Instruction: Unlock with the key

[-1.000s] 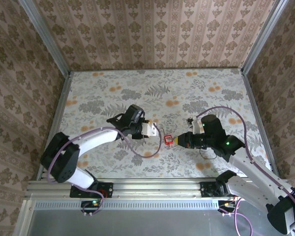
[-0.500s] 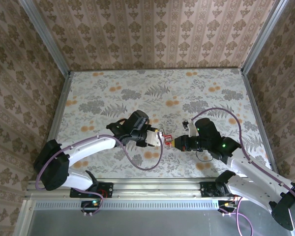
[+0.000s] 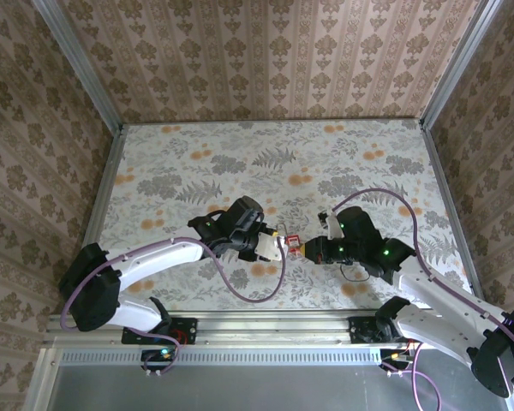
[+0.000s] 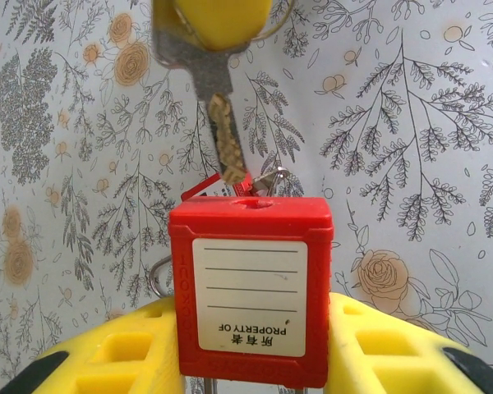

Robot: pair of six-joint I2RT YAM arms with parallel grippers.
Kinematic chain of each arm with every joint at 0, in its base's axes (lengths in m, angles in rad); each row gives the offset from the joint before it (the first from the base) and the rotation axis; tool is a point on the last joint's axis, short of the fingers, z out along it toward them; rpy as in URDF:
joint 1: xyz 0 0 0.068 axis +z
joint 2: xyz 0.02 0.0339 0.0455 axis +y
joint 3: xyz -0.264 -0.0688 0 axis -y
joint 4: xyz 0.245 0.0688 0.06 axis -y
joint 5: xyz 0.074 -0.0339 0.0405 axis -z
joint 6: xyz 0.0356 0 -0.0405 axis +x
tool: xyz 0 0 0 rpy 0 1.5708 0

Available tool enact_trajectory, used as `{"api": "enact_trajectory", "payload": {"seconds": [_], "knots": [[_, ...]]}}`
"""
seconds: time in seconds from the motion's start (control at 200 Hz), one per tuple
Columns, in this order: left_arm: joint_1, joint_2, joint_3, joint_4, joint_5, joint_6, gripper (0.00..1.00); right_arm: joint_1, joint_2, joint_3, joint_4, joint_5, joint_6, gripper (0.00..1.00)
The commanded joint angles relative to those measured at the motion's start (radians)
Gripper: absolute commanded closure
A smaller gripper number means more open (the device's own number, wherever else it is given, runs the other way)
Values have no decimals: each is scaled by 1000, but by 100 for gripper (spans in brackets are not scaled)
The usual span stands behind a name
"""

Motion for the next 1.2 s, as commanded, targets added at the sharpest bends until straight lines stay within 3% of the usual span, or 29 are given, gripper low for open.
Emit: {"api": "enact_trajectory", "payload": {"seconds": [0.0, 1.195], "knots": [[-7, -15, 20, -13, 11, -23, 100, 4, 6, -18, 29, 18, 12, 100], [-1, 31, 47, 3, -12, -75, 100, 77, 73, -31, 169, -15, 81, 100]]}}
